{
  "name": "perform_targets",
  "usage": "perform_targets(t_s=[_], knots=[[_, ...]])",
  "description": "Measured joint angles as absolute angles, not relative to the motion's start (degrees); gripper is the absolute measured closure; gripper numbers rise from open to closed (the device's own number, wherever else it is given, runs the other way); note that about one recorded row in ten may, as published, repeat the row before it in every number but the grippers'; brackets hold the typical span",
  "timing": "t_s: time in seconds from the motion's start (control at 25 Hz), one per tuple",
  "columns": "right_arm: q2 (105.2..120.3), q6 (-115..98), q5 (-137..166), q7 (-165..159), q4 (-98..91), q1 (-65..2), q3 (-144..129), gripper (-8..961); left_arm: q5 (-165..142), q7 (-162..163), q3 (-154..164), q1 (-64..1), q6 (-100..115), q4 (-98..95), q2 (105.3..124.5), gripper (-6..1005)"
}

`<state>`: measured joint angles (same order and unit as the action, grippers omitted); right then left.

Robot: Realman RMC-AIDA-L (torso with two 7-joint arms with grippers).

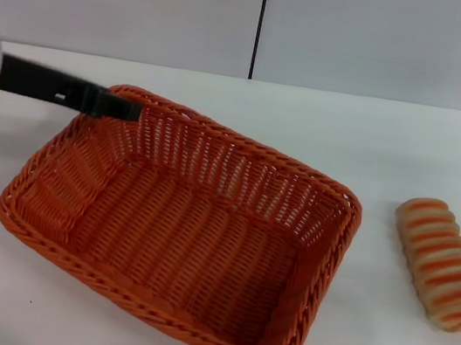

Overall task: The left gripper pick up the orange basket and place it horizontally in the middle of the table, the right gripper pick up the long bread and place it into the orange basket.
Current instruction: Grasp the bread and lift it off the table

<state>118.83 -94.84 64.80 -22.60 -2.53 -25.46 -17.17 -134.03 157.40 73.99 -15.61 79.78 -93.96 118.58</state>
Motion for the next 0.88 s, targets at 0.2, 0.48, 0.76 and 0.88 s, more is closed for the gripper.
perform_targets(t_s=[0.2, 0.48, 0.76, 0.88], knots=[[118.83, -94.9, 64.8, -22.7, -2.6, -25.1, -17.0, 315, -134.1, 155.5, 76.6, -15.3, 74.4, -93.6, 118.61, 424], [118.83, -94.6, 64.8, -22.7, -2.6, -25.0, -16.3, 315, -133.9, 153.4, 78.3, -15.9, 72.3, -91.4, 118.59, 424], [118.83, -93.8, 64.8, -22.7, -2.6, -25.3, -16.1, 315, -134.6, 151.1, 81.1, -15.3, 68.1, -91.2, 118.53, 424], [118.82, -93.8, 64.8, -22.7, -2.6, -25.3, -15.8, 315, -135.9, 150.9, 81.2, -15.3, 67.4, -90.5, 118.54, 424]])
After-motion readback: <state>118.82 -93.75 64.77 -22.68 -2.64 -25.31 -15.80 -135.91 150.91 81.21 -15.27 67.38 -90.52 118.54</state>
